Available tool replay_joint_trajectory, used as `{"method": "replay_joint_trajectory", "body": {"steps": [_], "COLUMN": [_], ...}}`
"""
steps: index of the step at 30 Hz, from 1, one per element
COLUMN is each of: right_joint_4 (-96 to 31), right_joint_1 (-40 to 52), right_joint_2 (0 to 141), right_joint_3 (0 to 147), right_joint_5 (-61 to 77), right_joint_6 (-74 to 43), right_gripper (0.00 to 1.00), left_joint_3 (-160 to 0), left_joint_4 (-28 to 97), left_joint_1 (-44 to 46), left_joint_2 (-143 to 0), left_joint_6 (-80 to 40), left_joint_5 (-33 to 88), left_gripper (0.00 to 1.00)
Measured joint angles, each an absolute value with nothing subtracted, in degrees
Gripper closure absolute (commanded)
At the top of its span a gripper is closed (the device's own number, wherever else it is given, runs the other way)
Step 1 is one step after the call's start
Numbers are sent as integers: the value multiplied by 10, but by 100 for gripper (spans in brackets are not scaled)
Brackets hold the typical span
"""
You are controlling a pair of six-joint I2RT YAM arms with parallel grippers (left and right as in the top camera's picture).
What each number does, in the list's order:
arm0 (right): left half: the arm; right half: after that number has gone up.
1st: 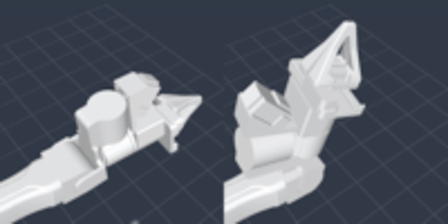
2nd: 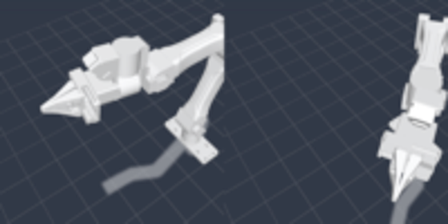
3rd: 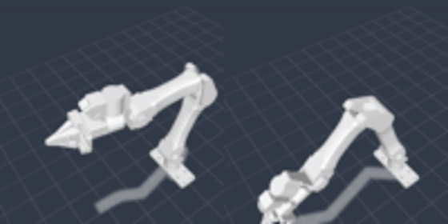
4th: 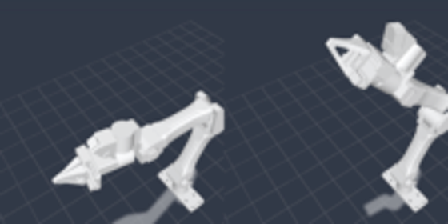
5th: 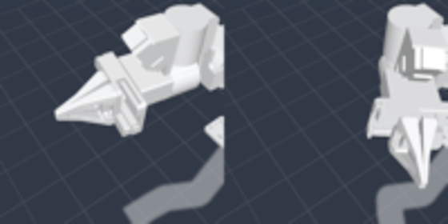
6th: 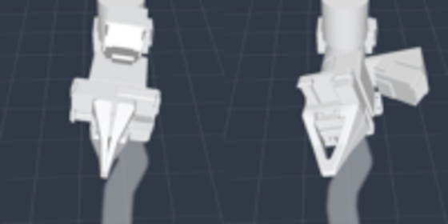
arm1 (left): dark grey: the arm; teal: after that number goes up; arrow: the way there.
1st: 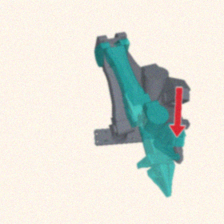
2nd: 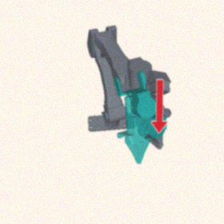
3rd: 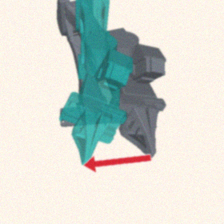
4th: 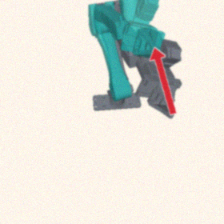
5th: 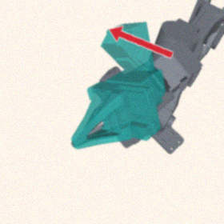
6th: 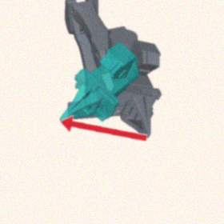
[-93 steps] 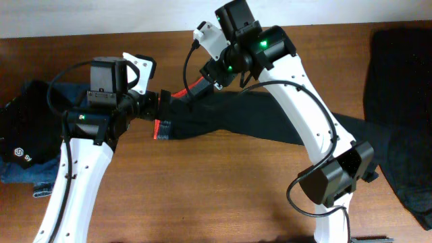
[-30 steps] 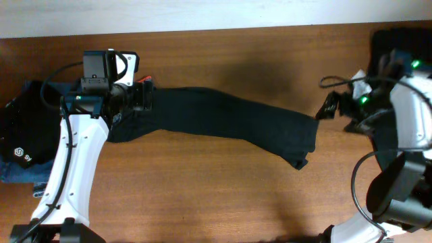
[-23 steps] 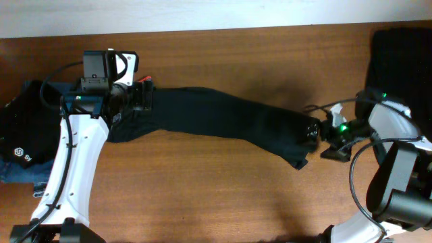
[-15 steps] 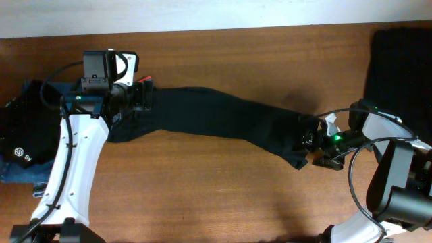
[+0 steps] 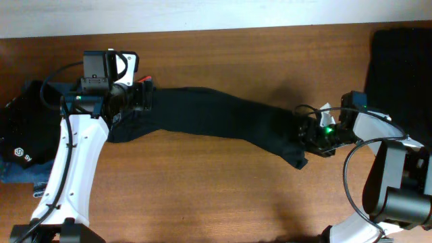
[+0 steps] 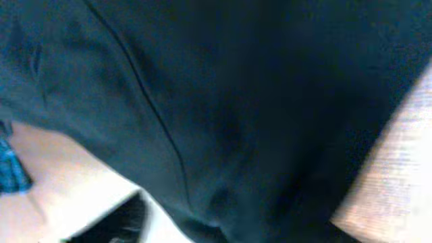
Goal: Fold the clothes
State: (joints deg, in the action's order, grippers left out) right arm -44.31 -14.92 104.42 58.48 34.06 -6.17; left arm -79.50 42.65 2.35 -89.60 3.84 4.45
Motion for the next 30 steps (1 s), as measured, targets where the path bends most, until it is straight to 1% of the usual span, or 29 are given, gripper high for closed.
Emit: {"method": "replay_joint_trajectory", "body": {"steps": [1, 2, 3, 6, 11, 15, 18, 22, 25, 29, 30], "right_joint_4": [-442, -440, -439, -431, -360, -355, -378, -438, -479, -507, -518], "right_joint_1": [-148, -147, -147, -147, -147, -156, -170, -182, -180, -176, -176], "right_joint_2": [1044, 1044, 1044, 1044, 1044, 1045, 1048, 1050, 1049, 1049, 1050], "right_joint_3": [585, 584, 584, 582, 581, 609, 670, 802, 873, 890, 890], "right_joint_5": [339, 335, 333, 316, 304, 295, 290, 279, 248, 215, 205], "right_joint_6": [-62, -63, -69, -86, -93, -92, -87, -35, -7, 11, 14], "right_gripper": [75, 88, 96, 96, 96, 96, 96, 96, 96, 95, 92], "left_joint_3": [-795, -795, -795, -795, -795, -795, -795, -795, -795, -795, -795], "left_joint_4": [427, 427, 427, 427, 427, 427, 427, 427, 427, 427, 427], "left_joint_1": [23, 23, 23, 23, 23, 23, 23, 23, 23, 23, 23], "left_joint_2": [-896, -896, -896, -896, -896, -896, -896, -896, -896, -896, -896], "left_joint_6": [38, 38, 38, 38, 38, 38, 38, 38, 38, 38, 38], "left_joint_5": [44, 44, 44, 44, 44, 44, 44, 44, 44, 44, 44], "left_gripper": [14, 14, 14, 14, 14, 14, 14, 14, 14, 14, 14]}}
